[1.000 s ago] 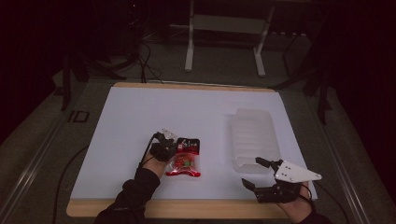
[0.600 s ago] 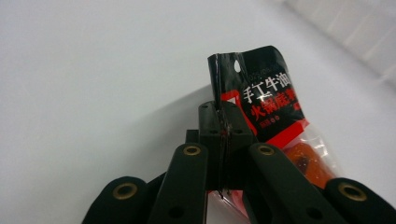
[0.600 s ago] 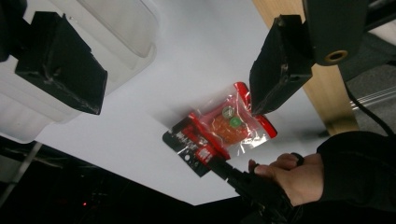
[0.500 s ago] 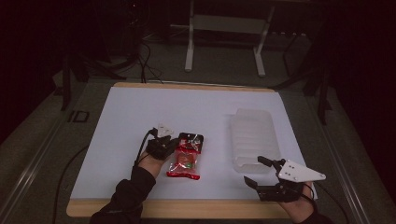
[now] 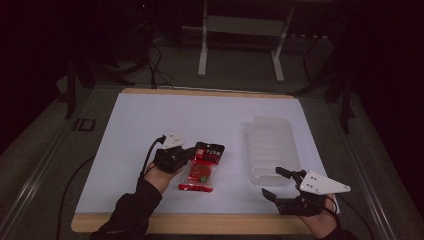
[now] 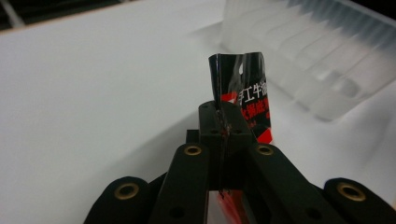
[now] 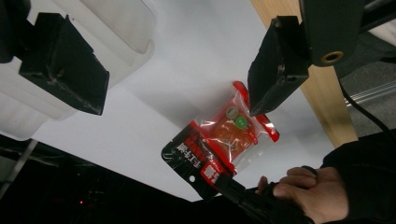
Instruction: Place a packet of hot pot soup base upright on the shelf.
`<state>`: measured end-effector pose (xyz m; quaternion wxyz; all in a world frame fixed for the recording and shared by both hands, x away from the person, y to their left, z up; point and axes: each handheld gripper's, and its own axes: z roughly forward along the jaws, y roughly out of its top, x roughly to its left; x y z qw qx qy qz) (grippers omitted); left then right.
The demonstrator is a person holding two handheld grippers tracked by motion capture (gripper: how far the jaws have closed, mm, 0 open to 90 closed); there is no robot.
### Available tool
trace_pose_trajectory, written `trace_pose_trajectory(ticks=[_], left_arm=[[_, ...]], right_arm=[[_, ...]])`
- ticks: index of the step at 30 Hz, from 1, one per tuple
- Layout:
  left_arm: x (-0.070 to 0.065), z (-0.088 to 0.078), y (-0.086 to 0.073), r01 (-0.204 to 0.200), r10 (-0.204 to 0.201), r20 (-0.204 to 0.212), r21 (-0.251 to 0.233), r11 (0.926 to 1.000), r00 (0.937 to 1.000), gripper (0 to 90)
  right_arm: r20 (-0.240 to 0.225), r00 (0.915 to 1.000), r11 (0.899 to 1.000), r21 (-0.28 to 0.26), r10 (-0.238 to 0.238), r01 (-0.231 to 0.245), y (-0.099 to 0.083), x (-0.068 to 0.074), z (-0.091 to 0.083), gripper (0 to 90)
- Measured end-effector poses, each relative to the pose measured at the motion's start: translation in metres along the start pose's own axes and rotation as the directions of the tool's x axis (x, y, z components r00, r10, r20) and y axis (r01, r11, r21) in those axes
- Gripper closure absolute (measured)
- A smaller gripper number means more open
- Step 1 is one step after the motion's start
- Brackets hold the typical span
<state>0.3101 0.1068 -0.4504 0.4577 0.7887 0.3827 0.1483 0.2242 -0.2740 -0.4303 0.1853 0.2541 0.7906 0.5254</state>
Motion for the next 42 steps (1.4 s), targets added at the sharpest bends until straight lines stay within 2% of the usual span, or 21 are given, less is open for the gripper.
trace_pose_trajectory(ticks=[5,6,14,17,18,22,31,34,35,42], left_arm=[[-0.003,-0.007,0.005,-0.016,0.016,0.009,-0.013,0.9998,0.9998,89.4],[-0.003,-0.013,0.01,-0.029,0.029,0.016,-0.029,0.9992,0.9994,89.4],[-0.005,-0.028,0.025,-0.047,0.05,0.036,-0.077,0.9959,0.9981,89.4],[-0.006,-0.03,0.027,-0.051,0.054,0.044,-0.082,0.9953,0.9976,89.4],[-0.009,-0.036,0.034,-0.062,0.068,0.056,-0.099,0.9932,0.9961,89.4],[-0.014,-0.044,0.043,-0.074,0.084,0.075,-0.124,0.9895,0.9937,89.4],[-0.026,-0.05,0.054,-0.103,0.122,0.132,-0.137,0.9851,0.9837,89.4],[-0.029,-0.05,0.055,-0.107,0.128,0.145,-0.142,0.9841,0.9812,89.4],[-0.031,-0.05,0.055,-0.114,0.137,0.159,-0.143,0.9831,0.9776,89.3],[-0.034,-0.049,0.055,-0.103,0.131,0.209,-0.141,0.9846,0.969,89.3]], right_arm=[[0.005,1.0,1.0,-0.009,-0.002,0.003,0.001,0.0,-0.001,21.3],[0.005,1.0,1.0,-0.007,-0.005,0.005,0.001,0.0,-0.001,21.3],[-0.001,0.9998,1.0,-0.01,-0.021,0.021,0.004,-0.002,-0.003,22.9],[-0.001,0.9997,1.0,-0.014,-0.026,0.026,0.006,-0.002,-0.003,22.9],[0.0,0.9995,0.999,-0.017,-0.031,0.031,0.008,-0.002,-0.004,23.8],[-0.009,0.9984,0.998,-0.023,-0.055,0.055,0.014,-0.003,-0.006,25.3],[-0.028,0.9949,0.994,-0.045,-0.096,0.095,0.037,-0.008,-0.009,25.3],[-0.032,0.9923,0.992,-0.047,-0.119,0.118,0.045,-0.011,-0.009,25.3],[-0.039,0.9891,0.989,-0.054,-0.142,0.14,0.054,-0.014,-0.009,25.3],[-0.117,0.9708,0.977,-0.06,-0.21,0.204,0.08,-0.03,0.001,25.3]])
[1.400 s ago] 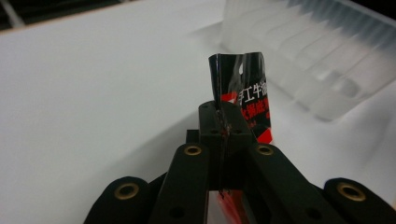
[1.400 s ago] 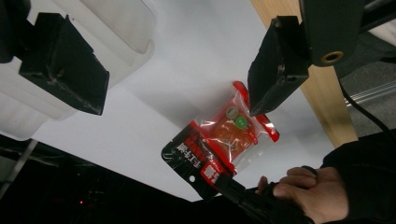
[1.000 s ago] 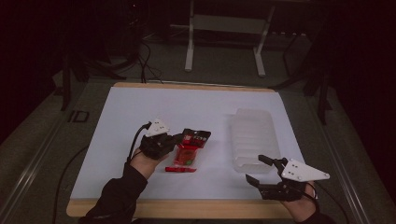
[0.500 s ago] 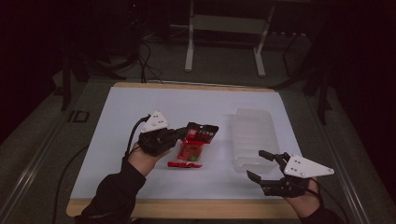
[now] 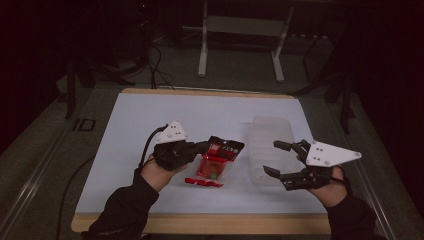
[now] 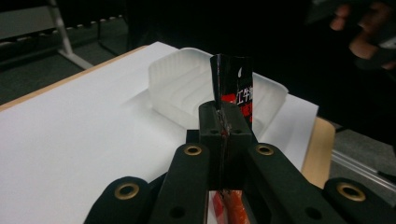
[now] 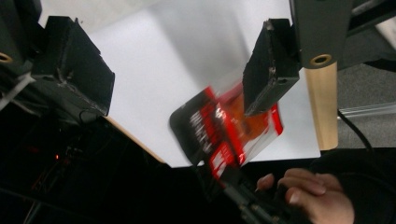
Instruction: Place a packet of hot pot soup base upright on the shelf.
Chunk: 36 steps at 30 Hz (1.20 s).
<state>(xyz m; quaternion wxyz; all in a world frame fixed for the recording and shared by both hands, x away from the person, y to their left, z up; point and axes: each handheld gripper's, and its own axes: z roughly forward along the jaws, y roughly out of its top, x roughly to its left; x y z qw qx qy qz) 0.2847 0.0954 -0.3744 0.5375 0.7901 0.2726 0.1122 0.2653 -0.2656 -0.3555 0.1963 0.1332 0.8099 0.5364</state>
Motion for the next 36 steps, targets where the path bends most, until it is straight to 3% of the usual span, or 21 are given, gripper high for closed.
trace_pose_trajectory(ticks=[2,6,10,19,28,34,35,36], left_arm=[[-0.001,0.001,0.0,-0.006,0.006,0.006,0.002,1.0,1.0,89.3],[-0.003,0.003,0.0,-0.012,0.012,0.026,0.01,0.9999,0.9996,89.4],[-0.005,0.006,0.0,-0.017,0.016,0.036,0.01,0.9998,0.9992,89.4],[-0.007,0.012,0.0,-0.014,0.014,0.051,0.003,0.9999,0.9986,89.4],[-0.01,0.019,0.003,-0.024,0.023,0.049,0.011,0.9997,0.9985,89.3],[-0.013,0.025,0.003,-0.037,0.035,0.057,0.029,0.9989,0.9978,89.2],[-0.013,0.026,0.003,-0.037,0.035,0.057,0.032,0.9988,0.9978,89.3],[-0.012,0.027,0.003,-0.035,0.033,0.058,0.034,0.9988,0.9978,89.2]], right_arm=[[-0.05,0.9987,1.0,0.007,0.002,-0.002,0.004,-0.007,0.005,25.3],[-0.096,0.9953,1.0,0.028,0.004,-0.002,0.007,-0.019,0.019,26.0],[-0.175,0.984,0.998,0.056,0.031,-0.021,0.007,-0.028,0.037,28.0],[-0.246,0.9678,0.992,0.125,0.054,-0.024,0.0,-0.032,0.075,33.4],[-0.338,0.9365,0.972,0.234,0.094,-0.013,-0.004,-0.03,0.093,58.2],[-0.401,0.9126,0.955,0.294,0.077,0.048,-0.002,-0.029,0.097,73.6],[-0.408,0.9096,0.951,0.305,0.078,0.056,-0.001,-0.03,0.097,75.1],[-0.402,0.913,0.949,0.31,0.071,0.063,0.0,-0.03,0.097,78.3]])
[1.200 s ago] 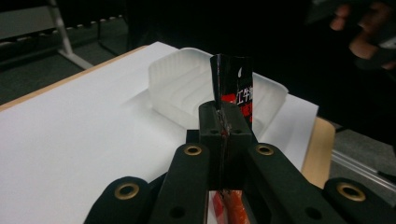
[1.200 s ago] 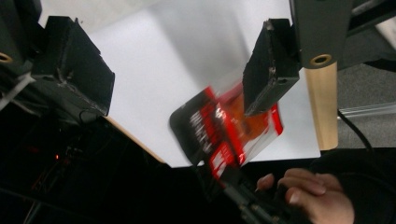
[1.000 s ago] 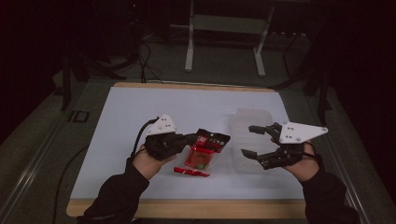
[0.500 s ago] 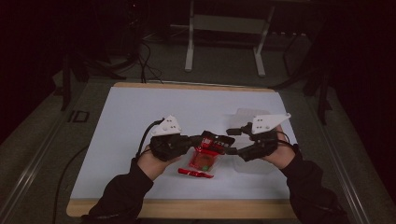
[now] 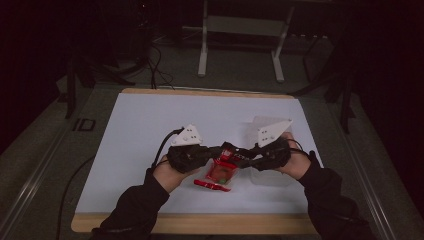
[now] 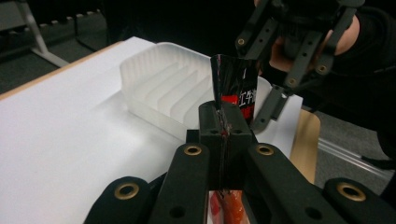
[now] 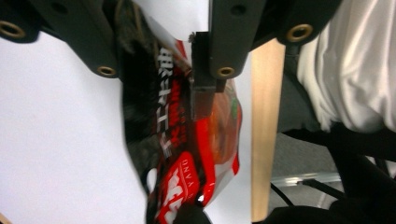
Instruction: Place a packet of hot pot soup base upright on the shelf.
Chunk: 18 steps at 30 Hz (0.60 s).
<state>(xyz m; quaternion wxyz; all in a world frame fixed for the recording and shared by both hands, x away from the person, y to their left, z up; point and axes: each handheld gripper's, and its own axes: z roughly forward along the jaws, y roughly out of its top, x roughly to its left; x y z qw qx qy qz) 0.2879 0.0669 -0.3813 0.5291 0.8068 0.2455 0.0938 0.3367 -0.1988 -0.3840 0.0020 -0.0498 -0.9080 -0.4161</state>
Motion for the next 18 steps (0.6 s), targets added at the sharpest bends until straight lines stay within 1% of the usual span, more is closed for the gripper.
trace_pose_trajectory(ticks=[1,2,3,5,6,8,9,12,13,15,16,18], left_arm=[[0.0,0.001,0.0,-0.001,0.001,0.003,0.0,1.0,1.0,89.3],[0.0,0.001,-0.001,0.002,-0.002,0.003,-0.001,1.0,1.0,89.2],[0.0,0.001,-0.001,0.005,-0.005,0.005,0.0,1.0,1.0,89.2],[0.0,0.001,-0.001,0.005,-0.005,0.005,0.0,1.0,1.0,89.2],[0.0,0.001,-0.001,0.007,-0.007,0.006,0.003,1.0,1.0,89.2],[0.001,-0.001,0.0,0.008,-0.008,0.01,0.001,1.0,0.9999,89.0],[0.0,-0.001,0.0,-0.001,0.001,0.003,0.002,1.0,1.0,88.9],[0.0,-0.003,0.002,-0.006,0.006,0.001,-0.001,1.0,1.0,88.6],[0.0,-0.005,0.003,-0.003,0.003,-0.003,-0.009,1.0,1.0,88.5],[-0.001,-0.006,0.005,-0.005,0.005,-0.002,-0.015,0.9999,1.0,87.9],[-0.001,-0.006,0.005,-0.005,0.005,-0.002,-0.015,0.9999,1.0,87.6],[-0.001,-0.008,0.008,-0.007,0.007,-0.001,-0.021,0.9997,1.0,87.1]], right_arm=[[-0.009,1.0,1.0,0.012,0.001,-0.001,0.001,-0.001,0.0,82.8],[-0.009,0.9999,1.0,0.027,-0.004,0.004,0.002,-0.001,0.0,86.1],[-0.006,1.0,0.999,0.033,0.002,-0.002,0.003,-0.001,0.0,89.3],[-0.013,0.9999,0.999,0.041,0.007,-0.006,0.004,-0.002,0.0,89.3],[-0.003,1.0,0.998,0.056,0.006,-0.005,0.006,-0.001,0.001,90.0],[-0.012,0.9998,0.998,0.058,0.017,-0.017,0.008,-0.003,0.0,90.0],[-0.011,0.9997,0.998,0.061,0.024,-0.023,0.009,-0.004,0.0,90.0],[-0.011,0.9999,0.997,0.074,0.013,-0.013,0.013,-0.004,-0.002,90.0],[-0.001,1.0,0.997,0.074,0.007,-0.007,0.015,-0.003,-0.004,90.0],[0.001,1.0,0.997,0.074,-0.001,0.001,0.019,-0.003,-0.006,90.0],[0.012,0.9999,0.997,0.076,-0.007,0.006,0.021,-0.002,-0.008,90.0],[0.006,0.9999,0.997,0.082,-0.012,0.011,0.023,-0.002,-0.01,90.0]])
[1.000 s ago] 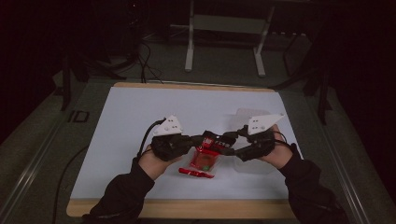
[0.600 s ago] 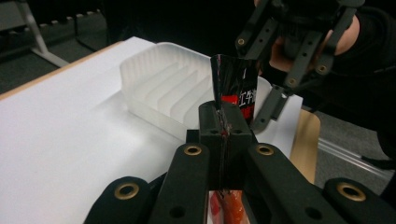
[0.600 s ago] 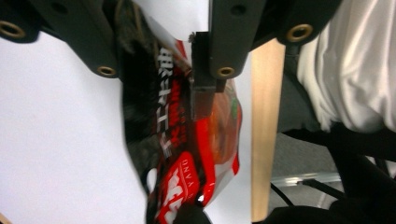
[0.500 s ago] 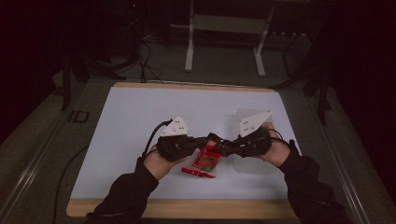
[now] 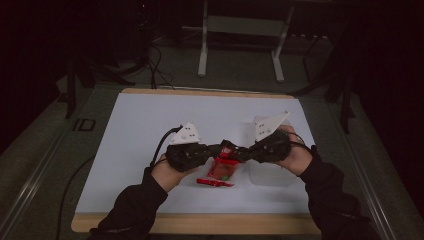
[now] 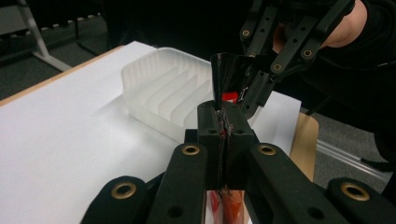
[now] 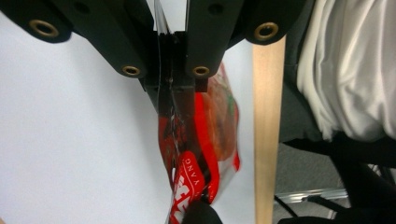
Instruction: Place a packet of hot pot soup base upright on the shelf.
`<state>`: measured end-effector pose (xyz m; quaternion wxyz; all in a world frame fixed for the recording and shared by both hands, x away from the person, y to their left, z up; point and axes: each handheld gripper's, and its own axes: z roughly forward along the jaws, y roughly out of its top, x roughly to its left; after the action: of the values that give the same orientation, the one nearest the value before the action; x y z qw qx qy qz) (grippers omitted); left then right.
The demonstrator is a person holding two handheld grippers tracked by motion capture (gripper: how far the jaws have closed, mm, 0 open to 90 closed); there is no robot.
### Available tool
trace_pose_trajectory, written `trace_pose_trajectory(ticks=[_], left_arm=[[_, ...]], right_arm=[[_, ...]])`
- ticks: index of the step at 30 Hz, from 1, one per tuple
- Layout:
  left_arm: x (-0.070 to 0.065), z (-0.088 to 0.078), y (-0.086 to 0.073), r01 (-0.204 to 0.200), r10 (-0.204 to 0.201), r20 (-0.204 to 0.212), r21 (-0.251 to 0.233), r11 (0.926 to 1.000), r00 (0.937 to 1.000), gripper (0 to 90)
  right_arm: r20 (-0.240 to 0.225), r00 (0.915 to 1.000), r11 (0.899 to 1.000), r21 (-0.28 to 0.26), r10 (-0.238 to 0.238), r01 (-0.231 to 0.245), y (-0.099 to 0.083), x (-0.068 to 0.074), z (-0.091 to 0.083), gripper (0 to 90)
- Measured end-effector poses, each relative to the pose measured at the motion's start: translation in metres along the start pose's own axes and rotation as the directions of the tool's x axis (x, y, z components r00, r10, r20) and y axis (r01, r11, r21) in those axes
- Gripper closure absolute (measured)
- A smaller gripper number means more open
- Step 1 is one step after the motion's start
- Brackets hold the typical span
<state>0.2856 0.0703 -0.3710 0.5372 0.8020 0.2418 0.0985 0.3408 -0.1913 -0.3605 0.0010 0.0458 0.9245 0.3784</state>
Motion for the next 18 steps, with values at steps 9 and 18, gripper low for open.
trace_pose_trajectory(ticks=[9,18], left_arm=[[-0.003,-0.007,0.004,0.007,-0.006,0.009,-0.029,0.9996,0.9999,58.6],[0.001,-0.018,0.002,0.037,-0.038,-0.016,-0.048,0.9981,0.9992,24.9]], right_arm=[[0.064,0.9974,0.999,0.011,-0.034,0.034,0.007,-0.002,-0.013,90.0],[0.129,0.9903,0.999,0.018,-0.051,0.049,0.011,-0.011,-0.033,90.0]])
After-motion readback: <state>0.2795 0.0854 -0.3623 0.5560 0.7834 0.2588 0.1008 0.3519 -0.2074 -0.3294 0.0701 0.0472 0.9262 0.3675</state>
